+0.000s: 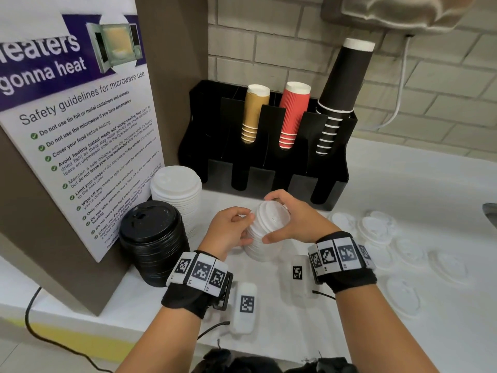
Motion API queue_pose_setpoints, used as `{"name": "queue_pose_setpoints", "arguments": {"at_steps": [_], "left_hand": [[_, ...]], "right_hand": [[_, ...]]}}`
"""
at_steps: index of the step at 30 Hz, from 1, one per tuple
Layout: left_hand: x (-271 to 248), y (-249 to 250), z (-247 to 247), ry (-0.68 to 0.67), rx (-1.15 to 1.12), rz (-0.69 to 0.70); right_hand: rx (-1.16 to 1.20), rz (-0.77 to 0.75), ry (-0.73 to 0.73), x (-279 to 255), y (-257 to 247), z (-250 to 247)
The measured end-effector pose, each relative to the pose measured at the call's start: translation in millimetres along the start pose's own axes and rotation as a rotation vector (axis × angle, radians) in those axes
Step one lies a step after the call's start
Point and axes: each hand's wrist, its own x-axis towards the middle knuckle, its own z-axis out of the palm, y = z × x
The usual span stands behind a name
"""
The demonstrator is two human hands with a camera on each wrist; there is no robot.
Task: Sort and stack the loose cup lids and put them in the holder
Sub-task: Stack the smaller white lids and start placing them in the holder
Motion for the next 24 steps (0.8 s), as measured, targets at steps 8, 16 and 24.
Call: {"name": "queue_pose_setpoints", "arguments": {"at_steps": [8,16,24], "left_hand": [[-3,3,-2,-0.028,0.016,0.010],[-2,4,2,-0.012,0.009,0.004],[5,5,10,0.010,0.068,-0.004]], "right_hand": [[-0.201,0.016,-0.012,7,-8,2],[-0.269,-0.029,-0.020,7,-11,10],[-0.092,0.146,0.194,-20,10,-48]]}}
